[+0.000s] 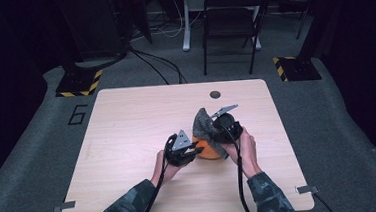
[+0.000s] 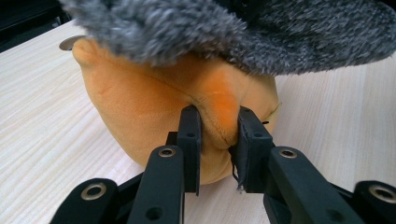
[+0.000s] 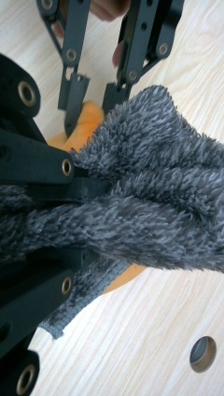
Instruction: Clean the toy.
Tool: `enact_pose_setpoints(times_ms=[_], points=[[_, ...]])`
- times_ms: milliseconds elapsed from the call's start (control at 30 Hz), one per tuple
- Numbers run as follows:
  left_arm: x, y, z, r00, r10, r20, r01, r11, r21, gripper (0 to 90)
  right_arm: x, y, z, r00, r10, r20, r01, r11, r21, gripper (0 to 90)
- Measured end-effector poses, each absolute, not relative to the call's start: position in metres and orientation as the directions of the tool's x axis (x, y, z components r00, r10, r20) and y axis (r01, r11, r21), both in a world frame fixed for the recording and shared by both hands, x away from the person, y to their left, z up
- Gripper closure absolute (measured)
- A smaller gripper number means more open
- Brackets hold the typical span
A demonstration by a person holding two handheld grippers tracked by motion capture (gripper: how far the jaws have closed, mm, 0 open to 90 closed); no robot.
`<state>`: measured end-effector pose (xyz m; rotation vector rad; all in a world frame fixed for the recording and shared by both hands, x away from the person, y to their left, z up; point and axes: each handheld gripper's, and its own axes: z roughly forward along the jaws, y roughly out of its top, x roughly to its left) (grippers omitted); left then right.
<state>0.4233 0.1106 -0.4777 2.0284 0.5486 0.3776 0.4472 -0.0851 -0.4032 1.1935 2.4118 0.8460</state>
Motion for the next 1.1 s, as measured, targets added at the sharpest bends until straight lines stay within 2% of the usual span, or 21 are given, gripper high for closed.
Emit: enact_pose_setpoints(times_ms=[300, 567, 700, 1100], points=[[0.426, 0.113, -0.479, 0.846, 0.532, 0.024, 0.243, -0.426, 0.872, 74.4, 0.454, -0.101, -0.411, -0.559, 0.828, -0.031, 0.650, 0.461, 0.604, 74.8], [0.428, 0.115, -0.480, 0.843, 0.537, 0.010, 0.255, -0.416, 0.873, 74.2, 0.465, -0.126, -0.426, -0.495, 0.869, -0.002, 0.715, 0.408, 0.567, 74.8], [0.429, 0.116, -0.480, 0.843, 0.538, 0.009, 0.257, -0.417, 0.872, 74.2, 0.472, -0.140, -0.436, -0.465, 0.884, 0.052, 0.755, 0.364, 0.545, 74.8], [0.429, 0.116, -0.481, 0.838, 0.545, 0.008, 0.259, -0.410, 0.875, 74.3, 0.482, -0.156, -0.464, -0.402, 0.913, 0.070, 0.816, 0.323, 0.480, 74.8]])
